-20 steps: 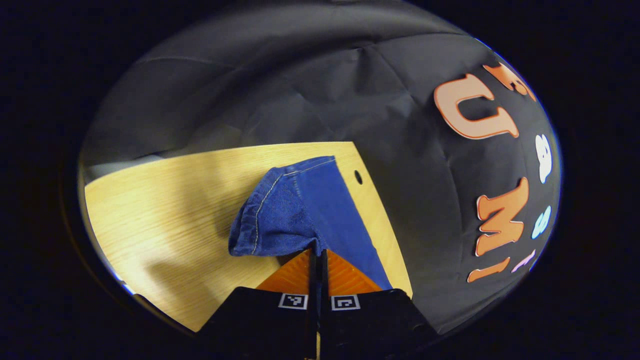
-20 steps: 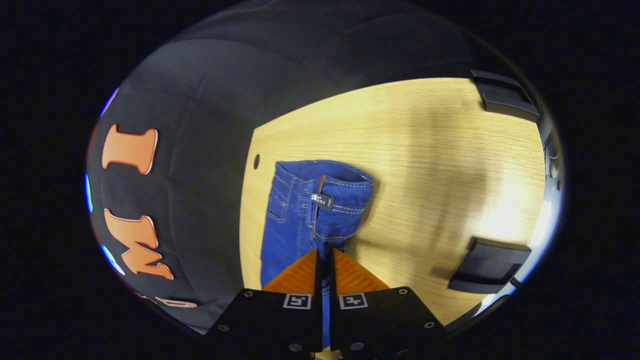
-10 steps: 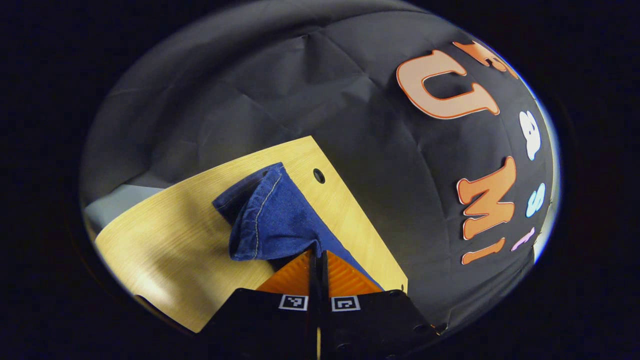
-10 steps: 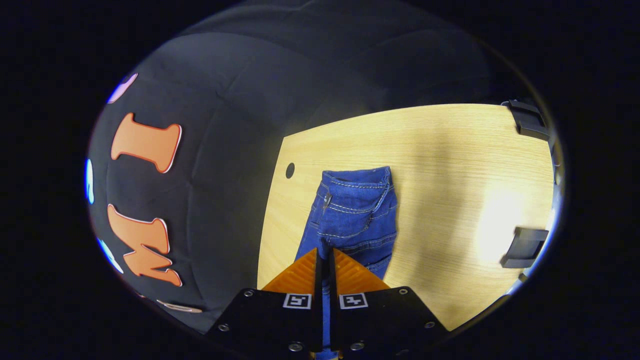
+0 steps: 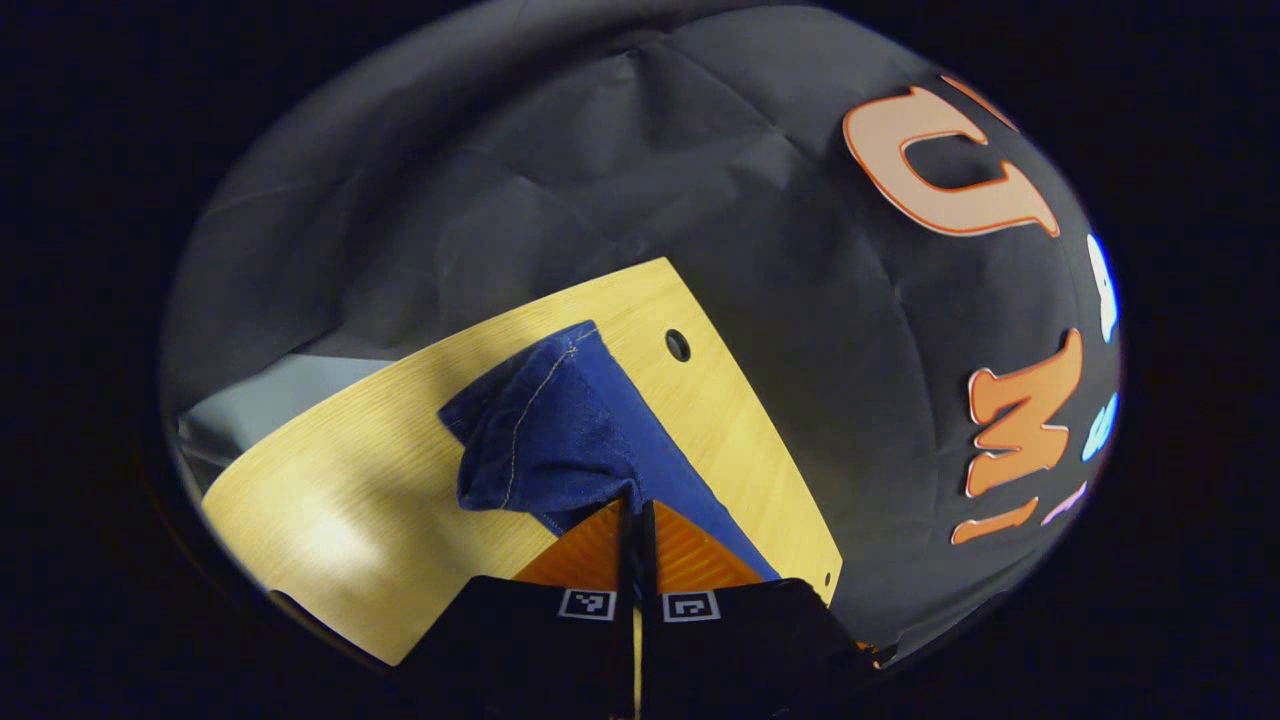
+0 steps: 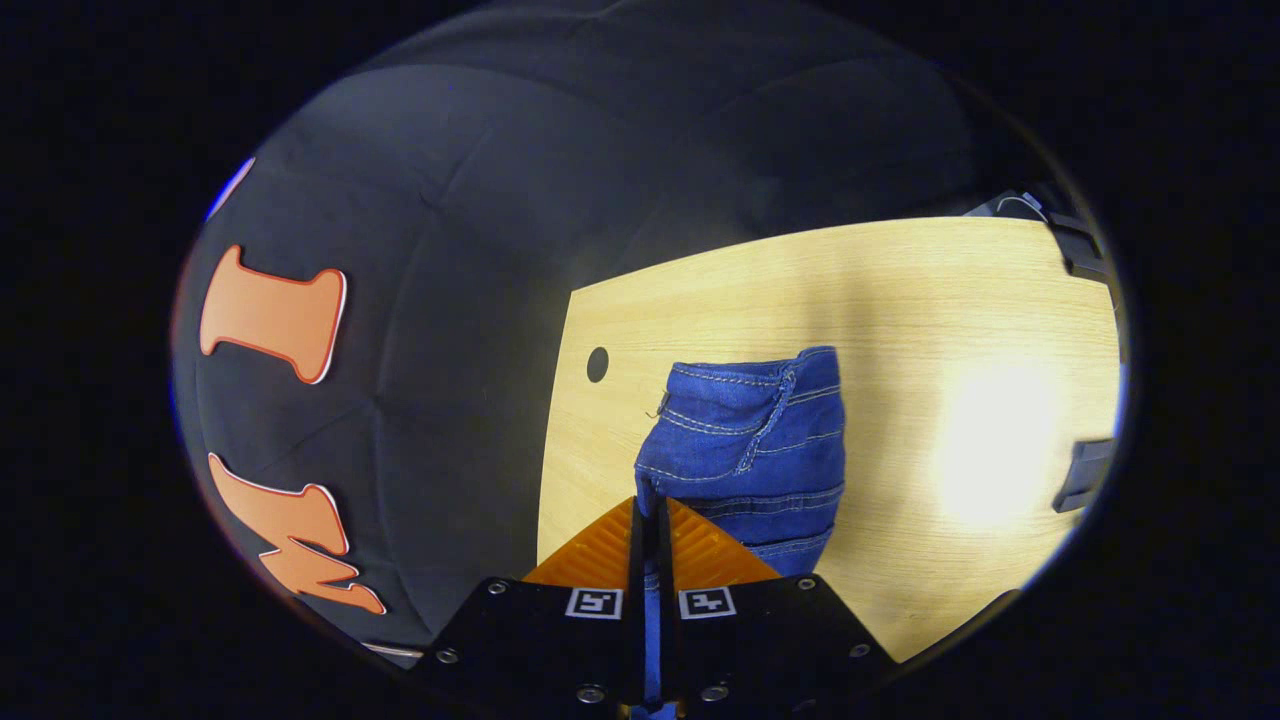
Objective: Grasp the waist and the cuffs of the jeans and fold them to make the two legs overlap; first hold the waist and fold one-third of the jeans toward the cuffs, then hold the cuffs and fold the remaining one-third in the same direction to finish folding.
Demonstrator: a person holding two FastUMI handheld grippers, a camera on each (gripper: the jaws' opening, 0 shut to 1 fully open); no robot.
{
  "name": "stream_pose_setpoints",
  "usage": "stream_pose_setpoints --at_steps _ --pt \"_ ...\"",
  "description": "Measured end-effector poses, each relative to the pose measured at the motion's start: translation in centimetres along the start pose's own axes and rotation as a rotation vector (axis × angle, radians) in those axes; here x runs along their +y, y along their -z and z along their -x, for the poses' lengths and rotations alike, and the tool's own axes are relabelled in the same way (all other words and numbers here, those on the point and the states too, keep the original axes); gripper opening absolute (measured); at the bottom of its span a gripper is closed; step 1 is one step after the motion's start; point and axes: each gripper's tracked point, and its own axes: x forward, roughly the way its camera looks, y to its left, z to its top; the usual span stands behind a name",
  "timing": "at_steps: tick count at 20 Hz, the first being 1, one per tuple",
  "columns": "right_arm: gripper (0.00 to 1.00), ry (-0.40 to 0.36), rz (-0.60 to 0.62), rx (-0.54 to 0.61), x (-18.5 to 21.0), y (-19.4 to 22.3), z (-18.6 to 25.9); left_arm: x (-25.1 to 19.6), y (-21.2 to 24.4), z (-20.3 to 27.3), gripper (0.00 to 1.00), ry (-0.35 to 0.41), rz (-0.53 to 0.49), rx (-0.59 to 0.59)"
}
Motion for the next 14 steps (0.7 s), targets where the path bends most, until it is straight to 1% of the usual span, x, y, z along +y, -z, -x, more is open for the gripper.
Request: stream_pose_setpoints --at_steps 2,4,6,7,9,10,11,12,13,14 --pt "0.06 0.003 0.004 0.042 0.4 -0.1 -2.0 0.9 0.3 0.4 0.02 -0.096 0.008 0.011" --pt "0.06 0.008 0.003 0.082 1.3 -0.1 -4.7 1.1 -0.2 -1.2 0.03 -0.165 0.043 0.008" --pt "0.07 0.027 0.010 0.113 1.7 0.0 -7.2 1.2 -0.8 -4.3 0.03 -0.221 0.005 0.011" --pt "0.07 0.040 0.013 0.125 1.6 0.1 -8.5 1.2 -0.7 -6.1 0.03 -0.248 -0.024 0.039" --pt "0.07 0.065 -0.001 0.148 1.5 0.4 -10.7 1.3 -1.1 -9.2 0.03 -0.276 -0.073 0.058" --pt "0.07 0.077 -0.012 0.159 1.4 0.5 -11.8 0.8 -0.9 -10.0 0.03 -0.273 -0.100 0.074" --pt "0.08 0.087 -0.020 0.163 1.3 0.5 -12.7 0.8 -1.3 -10.5 0.04 -0.289 -0.124 0.076" --pt "0.08 0.093 -0.028 0.164 1.5 0.4 -13.0 0.5 -1.5 -11.1 0.06 -0.280 -0.141 0.083" --pt "0.08 0.081 -0.037 0.166 1.9 0.3 -13.2 0.0 -1.9 -11.4 0.06 -0.273 -0.157 0.087" --pt "0.06 0.048 -0.051 0.154 2.9 -0.2 -13.5 0.3 -2.3 -12.3 0.08 -0.275 -0.180 0.083"
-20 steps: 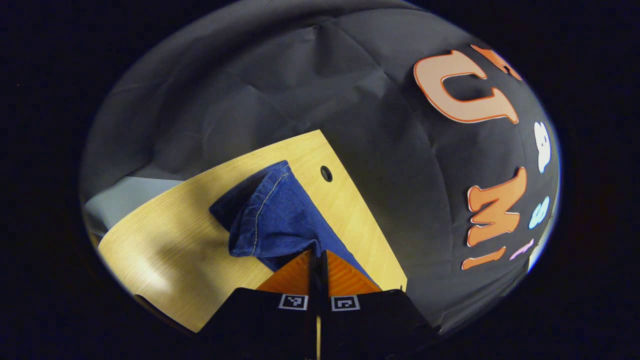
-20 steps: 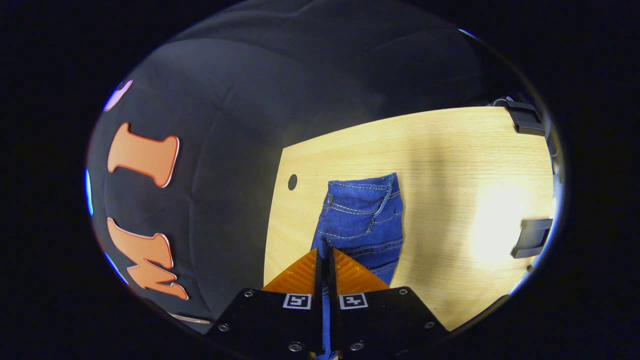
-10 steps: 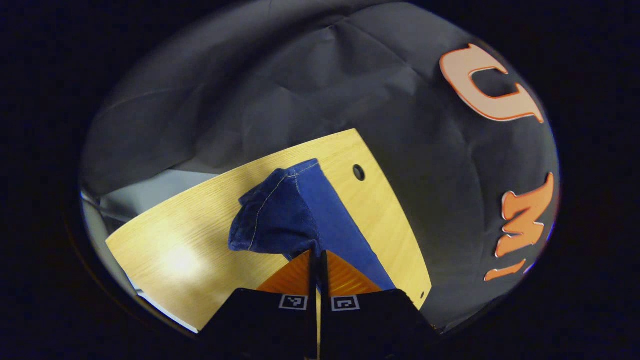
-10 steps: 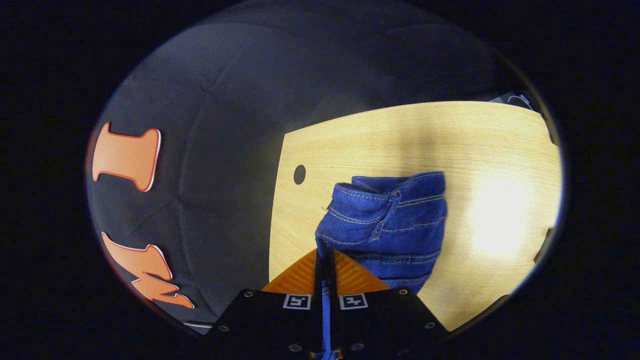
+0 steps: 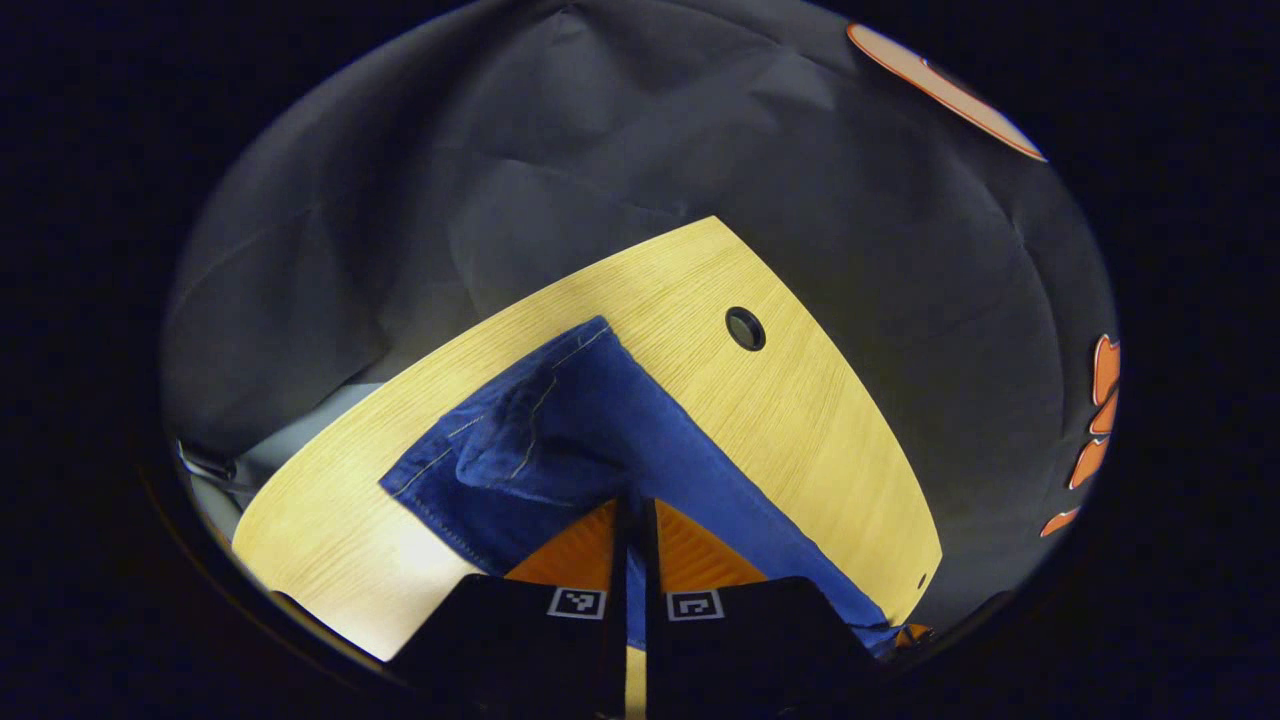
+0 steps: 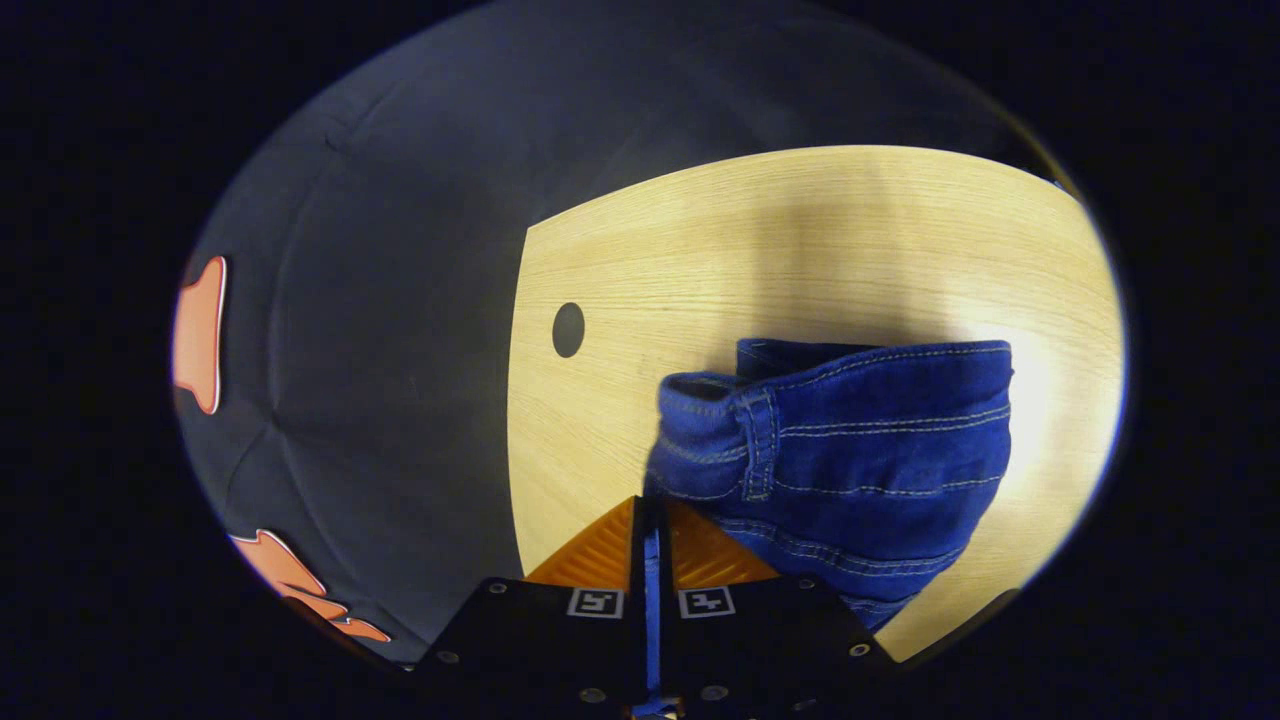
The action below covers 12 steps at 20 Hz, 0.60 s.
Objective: Grasp the waist and the cuffs of the jeans and fold them to make the two legs overlap; first hold the waist and fold one-third of the jeans toward the cuffs, then hold the cuffs and fold the remaining one-third in the same direction to finish folding.
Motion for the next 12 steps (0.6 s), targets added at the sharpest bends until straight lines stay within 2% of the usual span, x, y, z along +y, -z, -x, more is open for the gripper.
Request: stream_pose_setpoints --at_steps 1,3,5,6,7,8,9,10,12 --pt "0.03 -0.028 -0.004 -0.014 1.1 -0.7 0.2 -0.3 -0.8 -0.4 0.11 0.003 -0.018 -0.020" --pt "0.02 -0.010 0.060 -0.036 1.4 -1.5 0.8 -1.2 -1.9 -1.1 0.43 0.019 -0.065 -0.058" --pt "0.02 0.022 0.142 -0.022 1.1 -1.3 1.7 -2.4 -1.8 -0.7 0.60 0.040 -0.104 -0.060" --pt "0.02 0.035 0.162 -0.013 0.8 -1.0 2.0 -2.8 -1.7 -0.4 0.80 0.046 -0.124 -0.053" --pt "0.02 0.049 0.181 -0.008 0.3 -0.9 2.4 -3.6 -1.5 -0.4 0.80 0.052 -0.142 -0.064" --pt "0.14 0.075 0.207 -0.009 -0.7 -0.9 2.7 -4.3 -1.8 0.0 0.93 0.056 -0.160 -0.077" --pt "0.22 0.100 0.236 -0.014 -1.5 -1.0 3.2 -4.9 -2.1 0.5 0.94 0.067 -0.181 -0.096" --pt "0.39 0.124 0.261 -0.019 -2.3 -1.2 3.4 -5.4 -2.3 1.0 0.96 0.070 -0.208 -0.110" --pt "0.49 0.157 0.305 -0.023 -3.2 -1.1 4.2 -6.4 -2.5 1.8 0.96 0.063 -0.289 -0.120"
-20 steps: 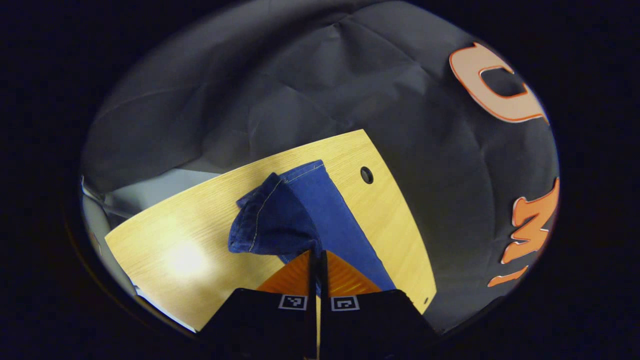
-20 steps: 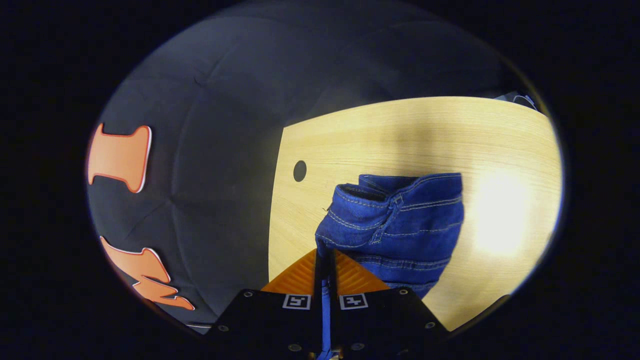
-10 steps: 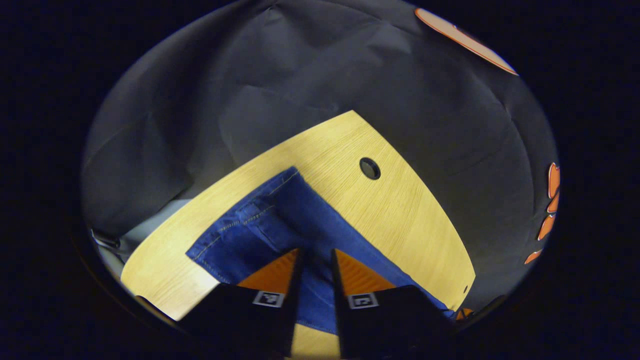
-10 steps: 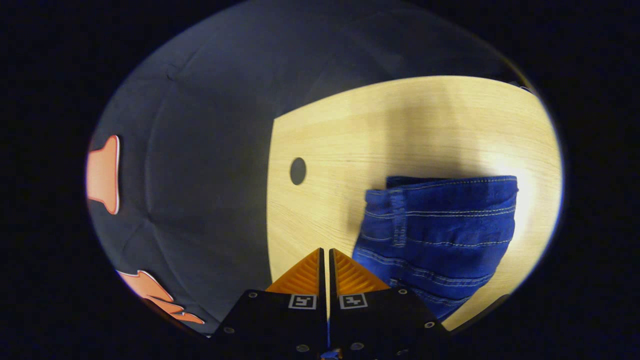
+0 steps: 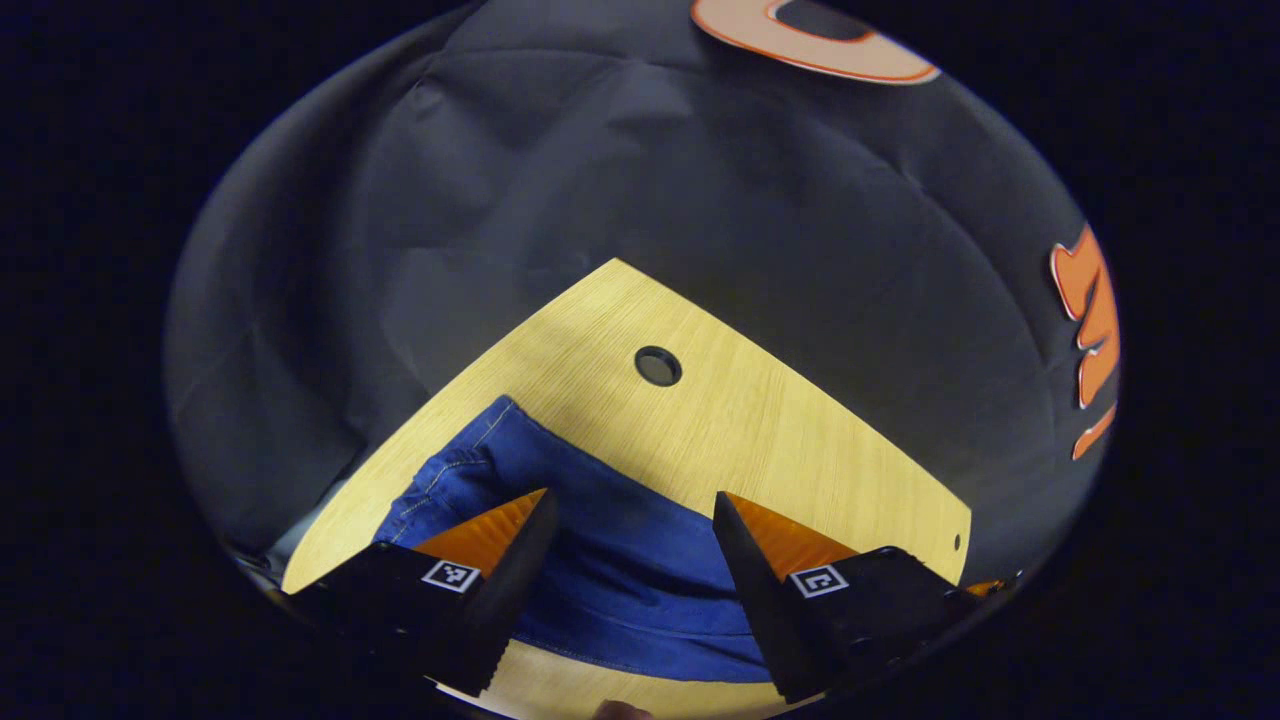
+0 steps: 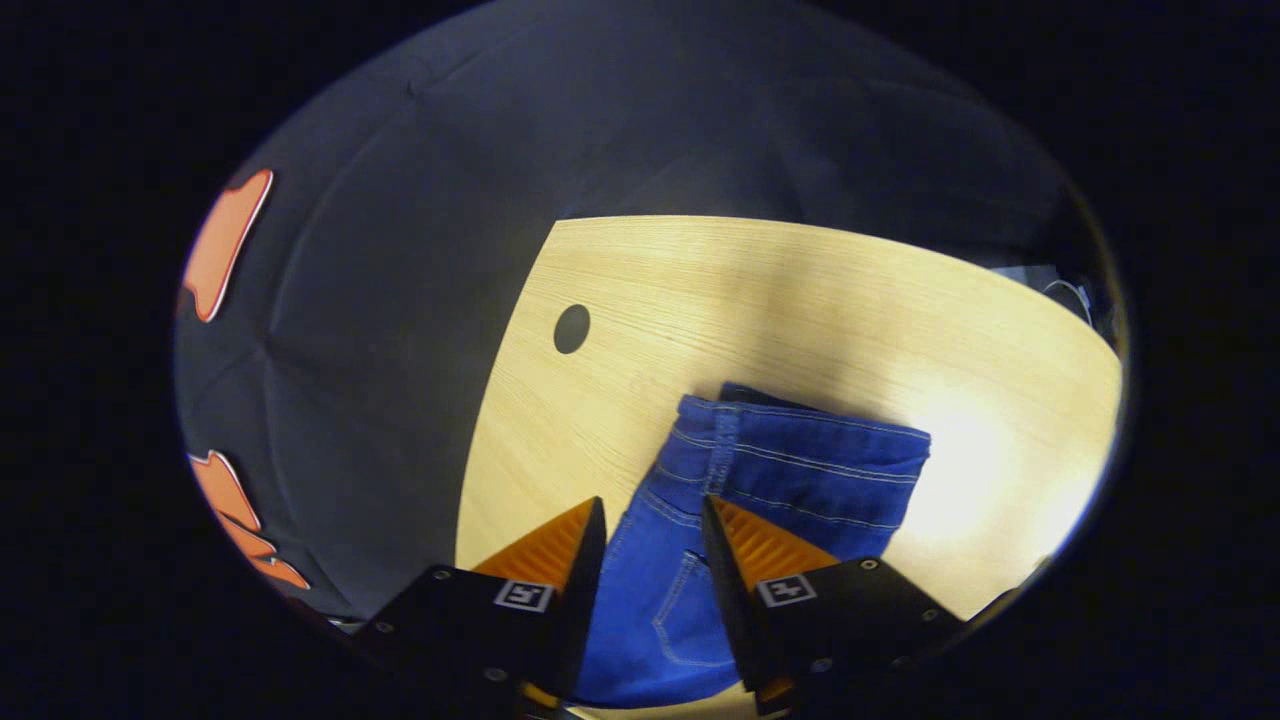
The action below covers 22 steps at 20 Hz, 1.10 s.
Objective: Grasp the waist and the cuffs of the jeans and fold them to make the two legs overlap; first hold the waist and fold one-third of the jeans toward the cuffs, then hold the cuffs and fold the remaining one-third in the same direction to finish folding.
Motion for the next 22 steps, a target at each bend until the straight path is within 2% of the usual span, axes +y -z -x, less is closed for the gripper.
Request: stream_pose_setpoints --at_steps 1,2,4,6,12,15,22 --pt "0.66 0.010 0.021 -0.002 -0.5 0.1 0.2 0.0 0.0 0.2 0.97 -0.006 -0.053 0.005" --pt "0.74 0.019 0.038 -0.001 -0.9 0.2 0.5 -0.2 -0.3 0.4 0.98 -0.013 -0.112 -0.002" --pt "0.80 0.037 0.071 0.000 -1.7 0.6 1.1 0.0 -0.4 0.5 0.98 -0.050 -0.214 -0.012" --pt "0.86 0.063 0.099 -0.009 -2.6 0.8 1.7 -0.4 -0.2 0.4 0.98 -0.044 -0.267 -0.008" --pt "0.95 0.125 0.154 -0.018 -5.4 1.3 2.8 0.0 -0.2 0.5 0.98 -0.043 -0.346 -0.023" --pt "0.97 0.163 0.181 -0.003 -7.1 2.1 2.5 0.0 -0.1 0.5 0.98 -0.048 -0.375 -0.049" --pt "0.98 0.182 0.161 0.011 -8.6 2.6 1.2 -0.5 -0.5 0.1 0.98 -0.015 -0.392 -0.075"
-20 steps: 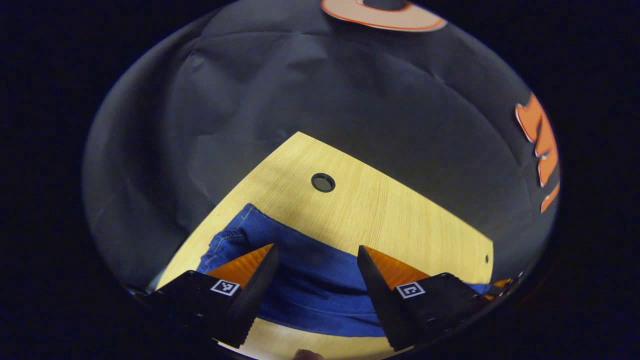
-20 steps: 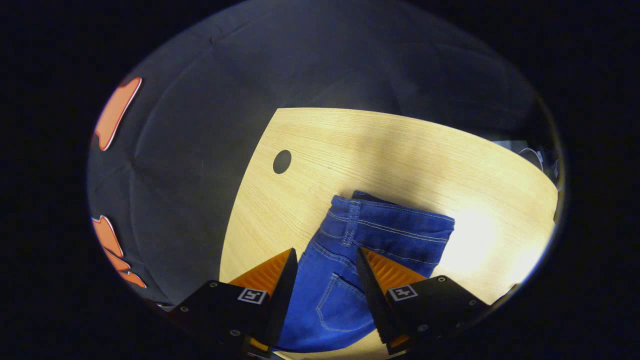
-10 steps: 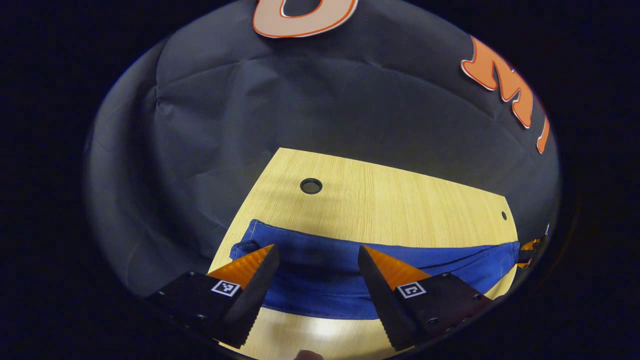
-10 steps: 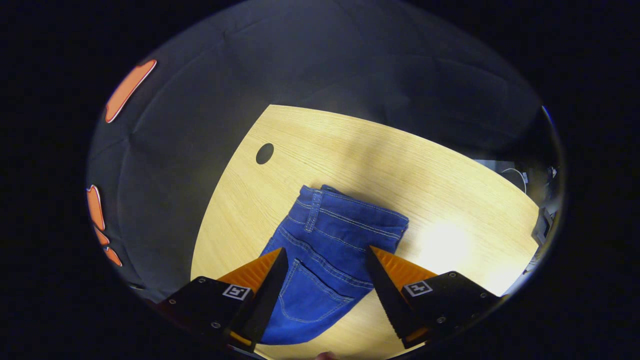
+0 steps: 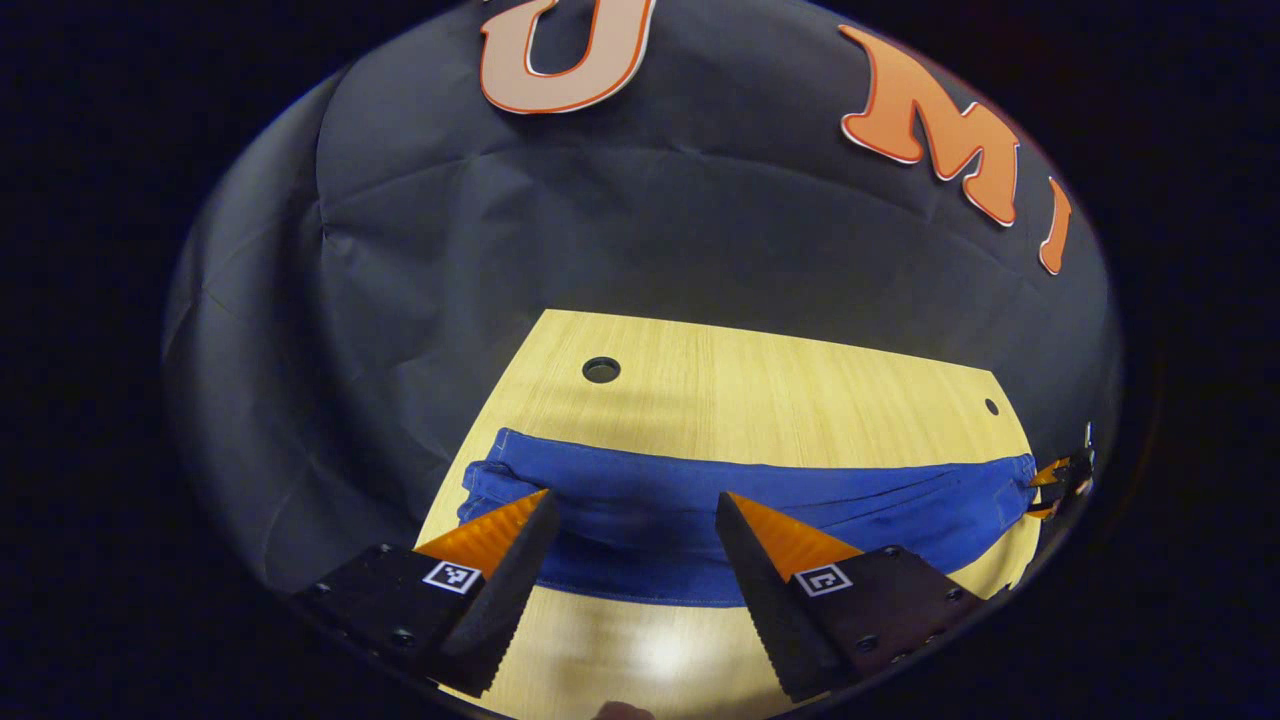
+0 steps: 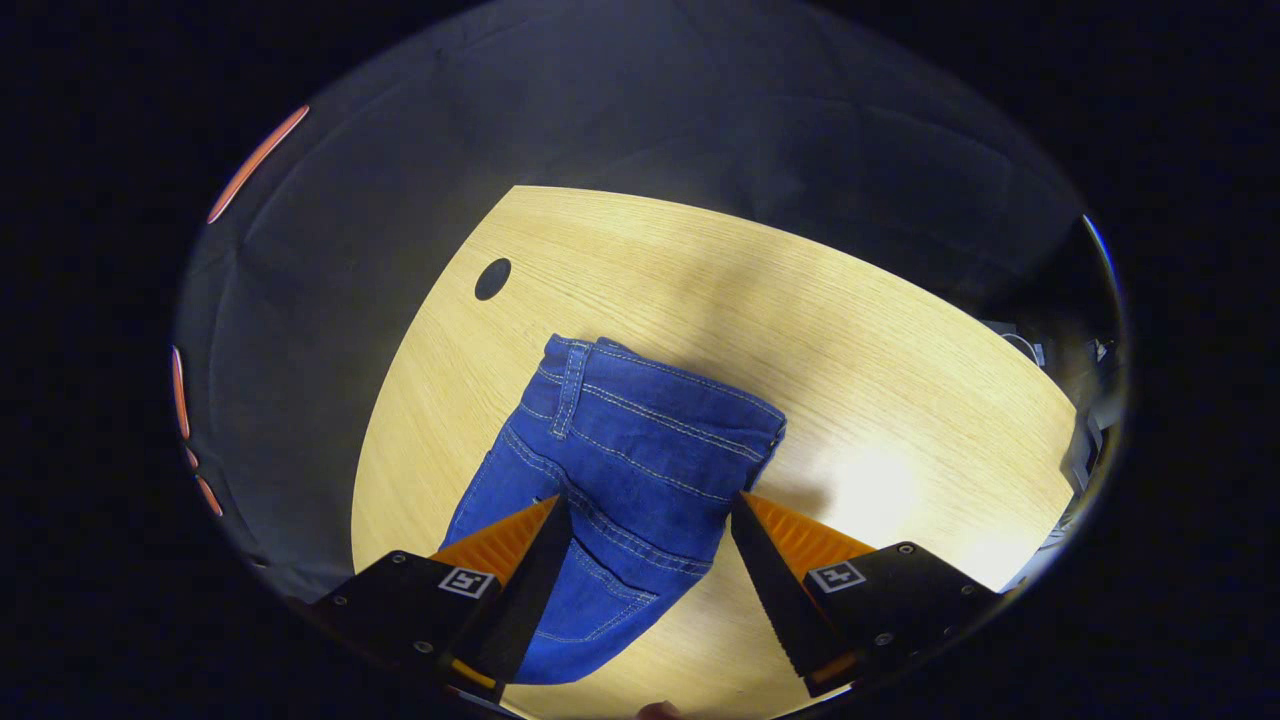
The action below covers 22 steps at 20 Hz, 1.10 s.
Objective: Grasp the waist and the cuffs of the jeans and fold them to make the two legs overlap; first hold the waist and fold one-third of the jeans toward the cuffs, then hold the cuffs and fold the remaining one-third in the same direction to finish folding.
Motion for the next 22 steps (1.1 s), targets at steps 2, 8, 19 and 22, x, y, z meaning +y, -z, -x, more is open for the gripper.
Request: stream_pose_setpoints --at_steps 2,8,19,22 --pt "0.98 0.049 0.007 0.011 -1.2 0.1 -0.9 -0.2 0.3 0.2 0.98 0.002 0.005 -0.006" --pt "0.81 0.052 0.019 -0.014 -1.0 -0.5 -2.2 -1.9 2.0 2.2 0.98 -0.005 0.025 0.003" --pt "0.25 -0.189 0.039 -0.106 4.0 -0.9 1.6 -1.9 3.1 1.5 0.98 0.029 0.059 0.009" --pt "0.25 -0.232 0.060 -0.117 6.3 -0.3 3.9 -2.2 2.7 1.3 0.98 0.047 0.059 -0.001"
